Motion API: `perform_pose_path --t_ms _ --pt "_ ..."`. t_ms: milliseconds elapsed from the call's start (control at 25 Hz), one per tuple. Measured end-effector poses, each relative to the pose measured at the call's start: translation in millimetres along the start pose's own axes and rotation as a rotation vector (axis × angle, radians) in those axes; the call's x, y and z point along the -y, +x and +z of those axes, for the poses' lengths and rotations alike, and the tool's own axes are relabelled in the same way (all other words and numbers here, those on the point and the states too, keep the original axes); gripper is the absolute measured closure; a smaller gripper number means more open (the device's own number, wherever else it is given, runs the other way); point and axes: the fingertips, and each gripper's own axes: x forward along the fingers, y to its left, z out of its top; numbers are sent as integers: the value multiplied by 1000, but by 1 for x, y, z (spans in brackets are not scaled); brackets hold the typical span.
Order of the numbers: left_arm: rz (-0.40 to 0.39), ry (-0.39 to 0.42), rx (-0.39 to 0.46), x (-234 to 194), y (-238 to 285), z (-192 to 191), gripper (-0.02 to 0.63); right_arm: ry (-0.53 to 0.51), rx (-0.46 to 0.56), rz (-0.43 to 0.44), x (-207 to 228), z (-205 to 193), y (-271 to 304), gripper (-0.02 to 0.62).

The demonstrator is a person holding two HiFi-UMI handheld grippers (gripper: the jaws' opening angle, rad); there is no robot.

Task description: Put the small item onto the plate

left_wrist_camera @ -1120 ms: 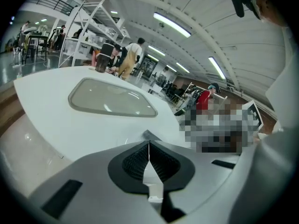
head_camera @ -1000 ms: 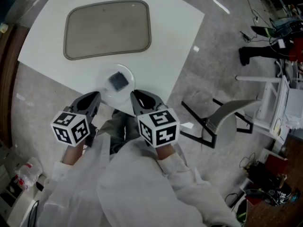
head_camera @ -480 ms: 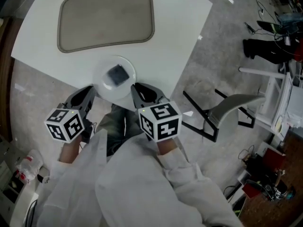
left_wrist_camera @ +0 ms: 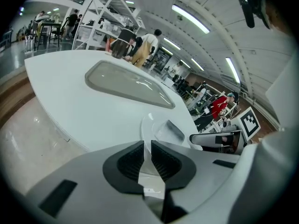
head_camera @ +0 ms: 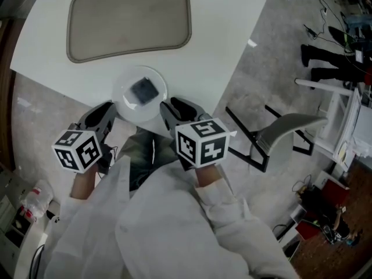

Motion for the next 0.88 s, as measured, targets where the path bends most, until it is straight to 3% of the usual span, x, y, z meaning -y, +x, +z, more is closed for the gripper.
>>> perform_pose_path --t_ms 160,880 --pt "-16 -23 -18 2 4 1 537 1 -9 -6 5 3 2 488" --pt "-55 -156 -29 3 9 -4 522 82 -54 24 7 -2 10 488"
